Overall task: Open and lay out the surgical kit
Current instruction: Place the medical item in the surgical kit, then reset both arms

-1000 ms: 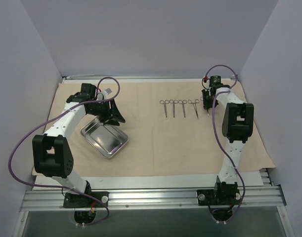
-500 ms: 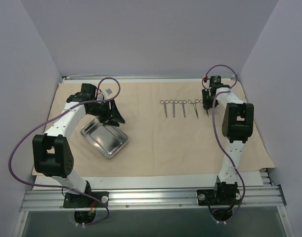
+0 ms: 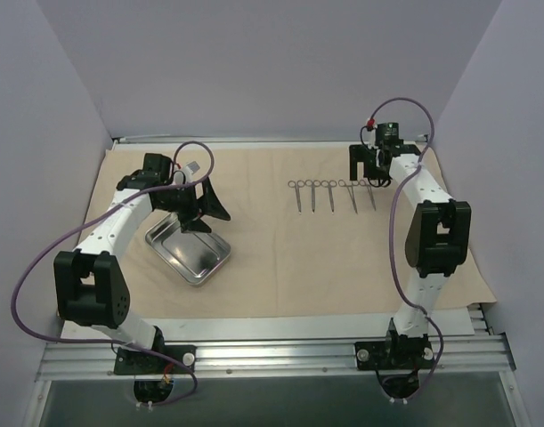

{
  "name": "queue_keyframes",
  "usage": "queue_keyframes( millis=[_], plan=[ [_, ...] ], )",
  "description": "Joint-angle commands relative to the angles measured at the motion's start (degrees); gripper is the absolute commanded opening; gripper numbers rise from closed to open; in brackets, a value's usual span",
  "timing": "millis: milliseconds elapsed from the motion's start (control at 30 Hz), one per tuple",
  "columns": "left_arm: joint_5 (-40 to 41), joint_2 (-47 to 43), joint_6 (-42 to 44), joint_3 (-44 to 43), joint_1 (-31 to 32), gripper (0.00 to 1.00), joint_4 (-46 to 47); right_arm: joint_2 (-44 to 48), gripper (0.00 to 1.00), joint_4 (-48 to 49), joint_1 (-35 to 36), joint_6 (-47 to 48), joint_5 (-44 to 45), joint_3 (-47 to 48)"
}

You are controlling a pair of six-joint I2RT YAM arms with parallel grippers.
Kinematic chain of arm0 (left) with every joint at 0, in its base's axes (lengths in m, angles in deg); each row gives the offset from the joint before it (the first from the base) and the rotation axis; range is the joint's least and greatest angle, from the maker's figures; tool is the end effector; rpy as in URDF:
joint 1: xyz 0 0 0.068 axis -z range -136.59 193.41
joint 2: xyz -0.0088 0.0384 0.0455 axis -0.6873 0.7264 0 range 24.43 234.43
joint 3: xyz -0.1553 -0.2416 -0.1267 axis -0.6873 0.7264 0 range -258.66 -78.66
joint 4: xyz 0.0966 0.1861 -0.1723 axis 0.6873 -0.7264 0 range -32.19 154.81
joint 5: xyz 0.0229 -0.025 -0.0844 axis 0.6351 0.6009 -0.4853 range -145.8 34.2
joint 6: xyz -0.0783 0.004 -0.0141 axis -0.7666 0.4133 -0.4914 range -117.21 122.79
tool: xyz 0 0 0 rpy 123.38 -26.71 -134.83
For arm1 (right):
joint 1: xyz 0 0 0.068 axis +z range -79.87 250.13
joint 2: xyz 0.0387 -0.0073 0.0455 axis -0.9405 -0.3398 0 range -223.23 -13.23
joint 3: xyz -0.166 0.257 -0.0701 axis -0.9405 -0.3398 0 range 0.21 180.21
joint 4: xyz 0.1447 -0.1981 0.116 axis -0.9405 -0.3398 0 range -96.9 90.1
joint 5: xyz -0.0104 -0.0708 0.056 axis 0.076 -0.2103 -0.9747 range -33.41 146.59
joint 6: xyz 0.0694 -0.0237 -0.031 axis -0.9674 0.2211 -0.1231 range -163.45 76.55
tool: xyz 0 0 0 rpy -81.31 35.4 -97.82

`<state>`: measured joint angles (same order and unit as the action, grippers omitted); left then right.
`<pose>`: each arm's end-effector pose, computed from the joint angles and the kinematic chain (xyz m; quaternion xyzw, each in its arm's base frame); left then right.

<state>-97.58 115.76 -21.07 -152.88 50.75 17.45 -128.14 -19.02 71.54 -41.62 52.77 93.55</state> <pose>0.3343 -0.0891 0.2889 -0.0530 0.9130 -0.3905 0.1054 0.5164 0.0173 0.2602 -0.0395 0.9076 0.0287 0.4170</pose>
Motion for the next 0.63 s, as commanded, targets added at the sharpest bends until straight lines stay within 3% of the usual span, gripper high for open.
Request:
queue_keyframes(
  millis=[0, 167, 200, 267, 367, 400, 600],
  plan=[
    [-0.24, -4.93, -2.51, 2.4, -0.48, 0.94, 3.93, 12.59, 1.0, -0.67, 3.5, -6.38, 2.93, -5.86],
    [5.12, -9.23, -6.27, 7.31, -0.48, 0.94, 6.47, 27.08, 1.0, 10.91, 7.29, -15.68, -1.72, -21.94],
    [5.83, -11.59, -7.42, 8.72, -0.48, 0.94, 9.44, 29.98, 1.0, 16.68, 7.9, -17.28, -0.94, -29.19],
    [7.93, -14.24, -10.14, 12.23, -0.39, 0.94, 12.97, 36.65, 1.0, 20.5, 9.66, -20.62, 2.92, -34.87],
    [7.86, -19.69, -16.9, 21.36, -0.39, 0.94, 22.8, 44.32, 1.0, 22.36, 11.15, -26.86, 8.36, -43.22],
    [6.9, -21.0, -21.36, 27.57, -0.39, 0.94, 30.58, 46.69, 1.0, 24.54, 11.33, -28.79, 9.6, -45.59],
    [3.99, -26.72, -33.7, 41.33, -0.04, 0.94, 57.88, 64.1, 1.0, 36.95, 11.68, -30.82, 5.74, -64.06]
  ],
)
